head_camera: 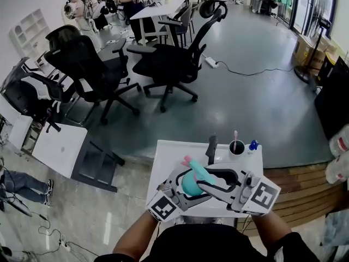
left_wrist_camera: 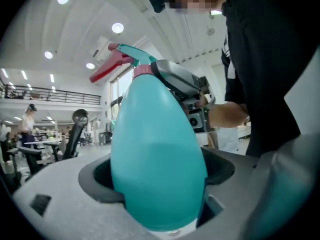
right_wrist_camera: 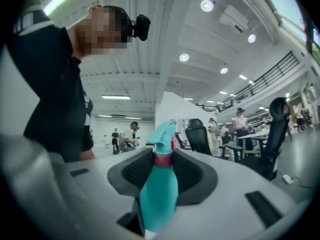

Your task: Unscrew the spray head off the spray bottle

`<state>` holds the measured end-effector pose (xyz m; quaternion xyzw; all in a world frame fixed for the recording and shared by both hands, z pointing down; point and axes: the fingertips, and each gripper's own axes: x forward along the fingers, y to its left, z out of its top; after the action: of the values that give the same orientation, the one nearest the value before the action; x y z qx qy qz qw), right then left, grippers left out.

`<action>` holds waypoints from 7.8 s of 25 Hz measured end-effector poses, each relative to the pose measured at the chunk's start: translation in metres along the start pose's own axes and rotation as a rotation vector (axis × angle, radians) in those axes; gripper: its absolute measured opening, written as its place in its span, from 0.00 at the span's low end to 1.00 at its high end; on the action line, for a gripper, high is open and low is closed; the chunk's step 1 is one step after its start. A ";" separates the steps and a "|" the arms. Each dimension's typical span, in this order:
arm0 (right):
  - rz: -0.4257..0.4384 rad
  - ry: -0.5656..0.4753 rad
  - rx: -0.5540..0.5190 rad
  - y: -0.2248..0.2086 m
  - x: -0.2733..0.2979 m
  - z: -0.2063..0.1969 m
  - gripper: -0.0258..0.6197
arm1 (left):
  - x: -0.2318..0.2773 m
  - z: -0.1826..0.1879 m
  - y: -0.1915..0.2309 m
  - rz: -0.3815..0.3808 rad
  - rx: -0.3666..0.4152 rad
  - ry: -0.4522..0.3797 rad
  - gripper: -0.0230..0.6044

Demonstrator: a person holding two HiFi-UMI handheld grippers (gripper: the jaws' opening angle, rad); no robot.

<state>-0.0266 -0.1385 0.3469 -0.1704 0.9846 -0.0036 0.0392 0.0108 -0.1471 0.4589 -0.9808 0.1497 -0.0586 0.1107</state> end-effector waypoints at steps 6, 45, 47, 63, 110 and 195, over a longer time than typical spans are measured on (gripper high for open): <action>0.285 0.038 -0.031 0.023 -0.018 0.000 0.24 | 0.000 0.020 -0.031 -0.201 -0.001 -0.043 0.76; -0.149 0.004 0.022 -0.010 0.006 -0.012 0.25 | -0.006 -0.017 0.014 0.201 -0.038 0.085 0.76; -0.064 -0.003 -0.019 -0.002 0.003 -0.006 0.25 | -0.005 -0.009 0.006 0.124 -0.027 0.051 0.76; 0.136 0.019 -0.047 0.010 -0.005 -0.013 0.33 | -0.002 0.000 -0.010 -0.039 -0.177 -0.040 0.76; 0.425 0.056 0.013 0.039 -0.019 0.000 0.24 | -0.008 0.025 -0.055 -0.284 -0.076 -0.062 0.76; -0.181 0.043 -0.014 -0.008 0.012 -0.011 0.25 | -0.005 -0.033 0.011 0.249 -0.049 0.158 0.76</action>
<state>-0.0362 -0.1506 0.3573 -0.2589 0.9658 -0.0040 0.0163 -0.0020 -0.1619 0.4881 -0.9494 0.2798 -0.1176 0.0811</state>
